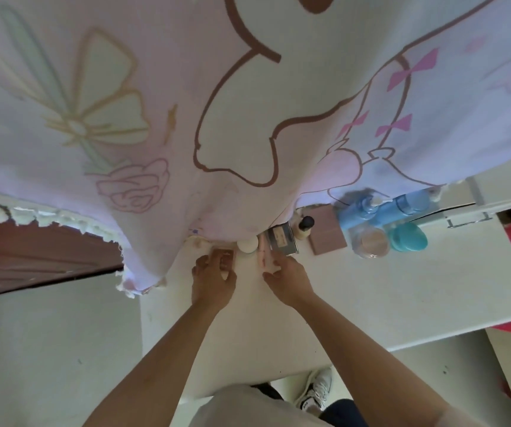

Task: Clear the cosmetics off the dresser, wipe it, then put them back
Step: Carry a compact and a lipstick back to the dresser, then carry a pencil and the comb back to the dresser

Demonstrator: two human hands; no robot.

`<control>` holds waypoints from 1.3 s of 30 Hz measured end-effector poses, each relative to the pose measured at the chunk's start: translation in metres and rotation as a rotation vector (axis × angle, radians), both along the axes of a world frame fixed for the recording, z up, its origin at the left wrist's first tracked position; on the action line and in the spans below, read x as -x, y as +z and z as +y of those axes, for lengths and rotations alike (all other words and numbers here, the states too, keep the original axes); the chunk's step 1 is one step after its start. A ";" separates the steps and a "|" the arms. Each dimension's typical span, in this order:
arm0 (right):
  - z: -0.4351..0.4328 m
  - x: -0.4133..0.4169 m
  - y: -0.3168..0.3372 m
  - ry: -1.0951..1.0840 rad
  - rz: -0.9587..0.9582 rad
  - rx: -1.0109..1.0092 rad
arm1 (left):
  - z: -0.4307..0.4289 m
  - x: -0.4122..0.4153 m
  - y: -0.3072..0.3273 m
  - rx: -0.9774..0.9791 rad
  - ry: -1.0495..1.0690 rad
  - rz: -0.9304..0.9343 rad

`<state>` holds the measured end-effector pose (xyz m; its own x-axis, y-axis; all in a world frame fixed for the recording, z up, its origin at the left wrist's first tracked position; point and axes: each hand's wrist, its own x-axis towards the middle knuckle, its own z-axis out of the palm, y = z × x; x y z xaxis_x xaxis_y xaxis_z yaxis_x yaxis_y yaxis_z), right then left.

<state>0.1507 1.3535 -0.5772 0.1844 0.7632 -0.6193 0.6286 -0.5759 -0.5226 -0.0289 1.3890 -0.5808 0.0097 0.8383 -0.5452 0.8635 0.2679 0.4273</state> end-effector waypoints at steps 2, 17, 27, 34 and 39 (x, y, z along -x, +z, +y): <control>-0.005 -0.006 0.008 0.006 0.010 -0.012 | -0.010 0.004 0.005 0.038 -0.002 0.036; -0.058 -0.025 0.091 0.126 0.213 -0.511 | -0.129 0.008 0.133 -0.776 0.217 0.263; -0.136 0.116 0.163 0.709 0.300 -0.883 | -0.341 0.106 0.211 -0.597 0.642 0.605; -0.268 0.291 0.211 1.076 0.432 -1.080 | -0.552 0.207 0.253 -0.638 0.966 0.756; -0.402 0.403 0.215 1.304 0.457 -1.156 | -0.714 0.264 0.251 -0.570 1.131 0.838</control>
<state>-0.2521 0.9513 -0.3627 -0.8406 0.2995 0.4513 0.0375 0.8634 -0.5031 -0.2926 0.6751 -0.3295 -0.9017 0.2871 0.3233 0.3628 0.9092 0.2044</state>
